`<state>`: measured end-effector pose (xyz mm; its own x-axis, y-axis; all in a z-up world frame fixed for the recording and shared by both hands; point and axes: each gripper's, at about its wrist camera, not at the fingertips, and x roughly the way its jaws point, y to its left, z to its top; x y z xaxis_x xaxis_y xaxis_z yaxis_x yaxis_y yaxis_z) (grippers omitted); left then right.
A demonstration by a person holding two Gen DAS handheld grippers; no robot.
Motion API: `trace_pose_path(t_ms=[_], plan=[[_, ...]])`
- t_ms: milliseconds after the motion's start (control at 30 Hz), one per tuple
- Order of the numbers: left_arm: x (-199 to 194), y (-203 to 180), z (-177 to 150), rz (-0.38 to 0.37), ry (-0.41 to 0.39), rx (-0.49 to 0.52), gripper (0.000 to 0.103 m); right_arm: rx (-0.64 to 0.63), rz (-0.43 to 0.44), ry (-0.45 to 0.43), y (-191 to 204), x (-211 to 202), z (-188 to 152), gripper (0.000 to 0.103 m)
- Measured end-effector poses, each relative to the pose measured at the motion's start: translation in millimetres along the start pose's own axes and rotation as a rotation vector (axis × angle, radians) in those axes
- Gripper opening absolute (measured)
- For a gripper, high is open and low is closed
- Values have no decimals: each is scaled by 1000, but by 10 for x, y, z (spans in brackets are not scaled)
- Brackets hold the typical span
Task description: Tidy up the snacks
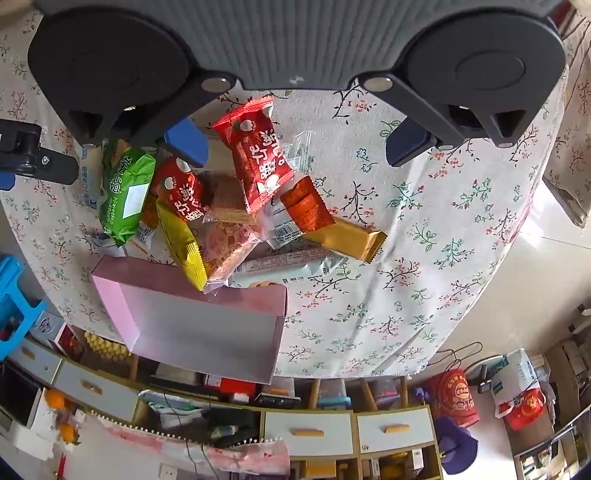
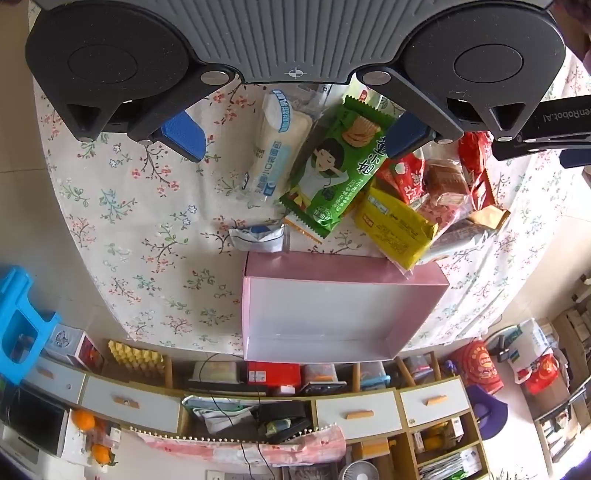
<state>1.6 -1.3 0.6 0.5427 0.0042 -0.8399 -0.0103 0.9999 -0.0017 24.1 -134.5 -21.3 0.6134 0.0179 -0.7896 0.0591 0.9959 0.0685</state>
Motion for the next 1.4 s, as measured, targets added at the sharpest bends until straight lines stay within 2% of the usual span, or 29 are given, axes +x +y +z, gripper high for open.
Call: trace_pose_path(t_ms=[200,433,1400], plan=[[-28,34,-22,-3,-28,-6,103,15,1,-4,8,-27,-29,103],[-41,6,-25,7,-18,3,103,2,5,23,23,17,-1,103],[-48,3,-8,3,-18,3,103,12,8,16,18,-19,-2,103]])
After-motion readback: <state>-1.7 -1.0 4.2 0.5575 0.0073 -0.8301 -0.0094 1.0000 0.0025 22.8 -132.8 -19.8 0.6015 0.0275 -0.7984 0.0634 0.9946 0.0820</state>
